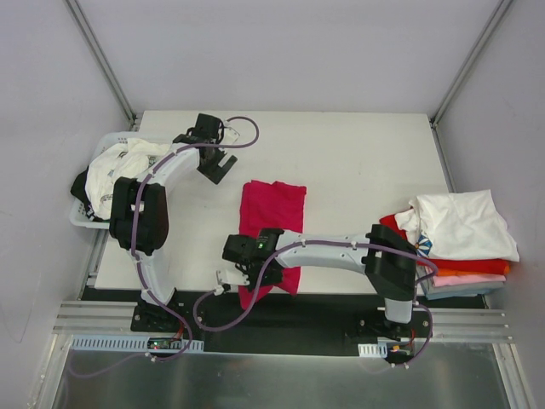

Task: Fold and stack the t-shirts
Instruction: Fold the long partially folded tshirt into a neat square

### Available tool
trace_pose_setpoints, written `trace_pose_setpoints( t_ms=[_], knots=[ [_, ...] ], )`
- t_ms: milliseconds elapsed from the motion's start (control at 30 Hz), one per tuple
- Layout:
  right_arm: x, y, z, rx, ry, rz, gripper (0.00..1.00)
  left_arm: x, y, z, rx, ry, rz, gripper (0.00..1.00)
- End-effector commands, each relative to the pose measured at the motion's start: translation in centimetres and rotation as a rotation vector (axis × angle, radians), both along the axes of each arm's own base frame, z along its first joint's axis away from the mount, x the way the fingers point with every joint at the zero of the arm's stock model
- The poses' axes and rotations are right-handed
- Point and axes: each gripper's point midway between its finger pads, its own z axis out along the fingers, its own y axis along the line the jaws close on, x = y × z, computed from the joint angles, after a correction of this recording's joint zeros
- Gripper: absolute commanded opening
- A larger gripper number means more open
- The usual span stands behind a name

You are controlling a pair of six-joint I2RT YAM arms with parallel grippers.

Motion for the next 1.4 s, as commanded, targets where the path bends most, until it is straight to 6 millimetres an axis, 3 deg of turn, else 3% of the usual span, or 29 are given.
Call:
trace_pose_setpoints(
  t_ms=[0,133,467,733,1067,1167,1367],
  knots=[
    [4.7,1.4,4.4,0.095,-0.203,-0.090,0.01,-0.2,-0.5,1.5,-0.017,-0.038,-0.014,0.96],
    [7.0,1.5,6.2,0.112,-0.288,-0.136,0.01,-0.4,-0.5,1.1,-0.016,-0.033,-0.017,0.96],
    [8.6,0.9,11.2,0.150,-0.383,-0.205,0.01,0.1,-0.3,0.3,0.003,-0.036,-0.012,0.95],
    [11.7,-0.7,14.8,0.154,-0.521,-0.276,0.01,0.1,-0.2,-0.2,0.001,-0.035,-0.009,0.96],
    [15.5,-1.7,13.8,0.111,-0.500,-0.356,0.01,-0.2,-0.2,0.9,-0.007,-0.060,-0.015,0.96],
    [15.8,-1.5,13.6,0.106,-0.484,-0.362,0.01,-0.2,-0.1,1.2,-0.002,-0.065,-0.021,0.96],
    [14.3,-1.1,13.6,0.113,-0.390,-0.359,0.01,-0.3,0.0,1.0,0.005,-0.061,-0.022,0.95]
  ],
)
